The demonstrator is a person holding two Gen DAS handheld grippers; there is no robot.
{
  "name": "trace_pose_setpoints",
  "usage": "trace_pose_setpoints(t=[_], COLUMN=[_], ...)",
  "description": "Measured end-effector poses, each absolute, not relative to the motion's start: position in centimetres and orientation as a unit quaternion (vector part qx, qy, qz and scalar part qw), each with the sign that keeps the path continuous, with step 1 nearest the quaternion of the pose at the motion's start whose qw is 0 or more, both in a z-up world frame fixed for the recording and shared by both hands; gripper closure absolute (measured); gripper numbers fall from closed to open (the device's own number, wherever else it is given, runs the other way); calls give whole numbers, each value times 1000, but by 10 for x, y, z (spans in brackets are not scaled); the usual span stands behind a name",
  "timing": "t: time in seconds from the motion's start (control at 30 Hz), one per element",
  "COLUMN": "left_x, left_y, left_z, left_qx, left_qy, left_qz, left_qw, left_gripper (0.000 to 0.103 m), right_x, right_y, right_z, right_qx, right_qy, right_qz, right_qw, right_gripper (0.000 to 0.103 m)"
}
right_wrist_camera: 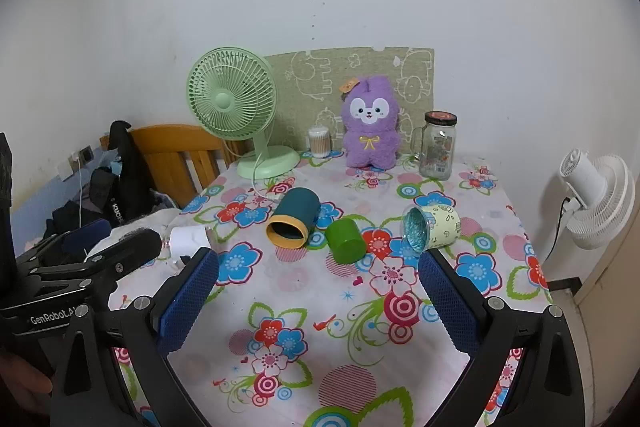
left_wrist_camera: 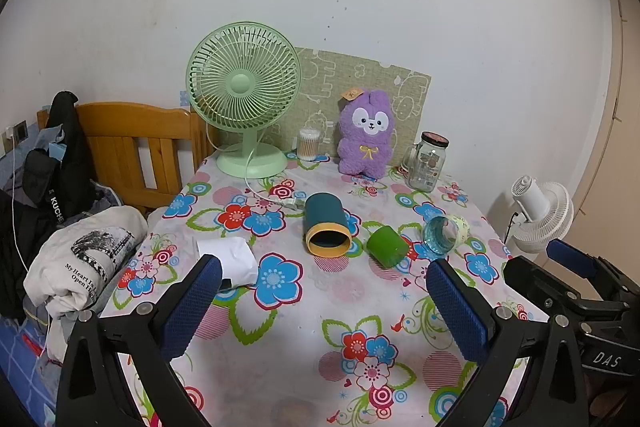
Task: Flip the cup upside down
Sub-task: 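Move the right gripper toward the sideways clear cup with green sleeve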
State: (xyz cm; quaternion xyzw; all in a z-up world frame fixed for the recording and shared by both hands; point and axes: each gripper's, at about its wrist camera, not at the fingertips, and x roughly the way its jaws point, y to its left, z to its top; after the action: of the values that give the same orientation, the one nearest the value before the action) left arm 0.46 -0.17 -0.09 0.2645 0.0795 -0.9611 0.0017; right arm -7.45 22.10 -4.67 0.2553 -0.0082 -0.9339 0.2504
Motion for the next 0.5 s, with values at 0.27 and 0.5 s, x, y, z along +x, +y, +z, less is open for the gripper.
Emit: trace_pose_setpoints(t=[0.27,0.5], left_x=[1,-14], left_y=[0,3], left_z=[-4,-13], left_qx=[274,292], left_qy=[78,65], left_qz=[-959,-954], left_qw=[1,-3], left_gripper=[0,0], right_x=[-80,-102], right_y=[220,228], right_z=[-52,-65], right_qx=[263,292], right_qy=[-6,-25], right_qz=[-934,-929], right_qw=[243,226], right_gripper=[2,2])
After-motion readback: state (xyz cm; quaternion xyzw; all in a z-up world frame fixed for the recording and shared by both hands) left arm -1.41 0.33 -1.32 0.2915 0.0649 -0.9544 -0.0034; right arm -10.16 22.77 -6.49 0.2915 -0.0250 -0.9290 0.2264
